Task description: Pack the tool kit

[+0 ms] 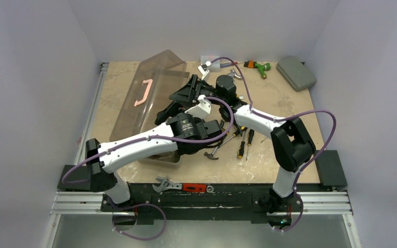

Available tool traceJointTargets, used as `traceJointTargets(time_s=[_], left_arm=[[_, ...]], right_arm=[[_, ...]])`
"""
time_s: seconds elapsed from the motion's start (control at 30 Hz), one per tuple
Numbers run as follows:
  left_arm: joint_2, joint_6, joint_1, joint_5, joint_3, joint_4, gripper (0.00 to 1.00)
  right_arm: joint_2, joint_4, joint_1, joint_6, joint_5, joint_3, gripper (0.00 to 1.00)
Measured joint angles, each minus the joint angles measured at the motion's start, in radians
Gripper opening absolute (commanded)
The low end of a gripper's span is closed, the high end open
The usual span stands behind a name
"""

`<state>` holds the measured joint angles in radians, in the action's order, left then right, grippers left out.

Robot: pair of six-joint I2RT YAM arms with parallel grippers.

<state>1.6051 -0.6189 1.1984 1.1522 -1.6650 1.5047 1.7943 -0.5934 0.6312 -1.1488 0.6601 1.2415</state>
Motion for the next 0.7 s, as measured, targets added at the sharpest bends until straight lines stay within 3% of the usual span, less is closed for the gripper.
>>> traceJointTargets(time_s=[0.33, 0.7], left_arm=[[0.067, -0.186, 0.003, 0.091, 0.0, 0.043, 0.84], [0.066, -0.244, -0.035, 0.164, 0.047, 0.051, 0.82]], right_arm=[[0.0, -0.018, 0.0, -0.022, 0.008, 0.0, 0.73], [0.0, -0.021, 0.001, -0.031, 0.009, 0.0, 0.74]])
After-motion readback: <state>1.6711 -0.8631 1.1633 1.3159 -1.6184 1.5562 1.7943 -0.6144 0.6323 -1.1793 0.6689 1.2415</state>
